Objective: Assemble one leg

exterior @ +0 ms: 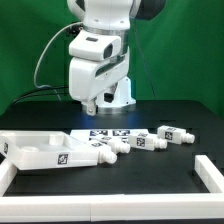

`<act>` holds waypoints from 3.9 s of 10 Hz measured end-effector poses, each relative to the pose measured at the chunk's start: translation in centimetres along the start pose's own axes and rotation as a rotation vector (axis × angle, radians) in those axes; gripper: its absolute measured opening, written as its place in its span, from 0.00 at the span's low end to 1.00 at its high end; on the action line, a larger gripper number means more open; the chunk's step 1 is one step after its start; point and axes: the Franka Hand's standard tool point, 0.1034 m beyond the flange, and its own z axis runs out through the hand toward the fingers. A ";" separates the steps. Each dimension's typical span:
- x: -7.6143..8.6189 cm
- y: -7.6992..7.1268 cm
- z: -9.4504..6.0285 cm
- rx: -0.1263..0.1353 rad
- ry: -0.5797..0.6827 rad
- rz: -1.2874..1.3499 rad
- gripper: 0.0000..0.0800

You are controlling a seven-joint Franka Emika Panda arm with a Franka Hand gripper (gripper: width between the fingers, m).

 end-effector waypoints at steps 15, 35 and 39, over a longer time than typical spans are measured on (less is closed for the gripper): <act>-9.4 11.1 1.0 -0.184 0.098 0.126 0.81; -11.3 15.1 6.7 -0.266 0.185 0.444 0.81; -11.3 15.1 6.7 -0.265 0.185 0.444 0.27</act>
Offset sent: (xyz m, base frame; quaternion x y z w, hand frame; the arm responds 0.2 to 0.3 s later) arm 0.0102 -0.0644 0.0052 -0.0366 0.0637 0.0971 0.9926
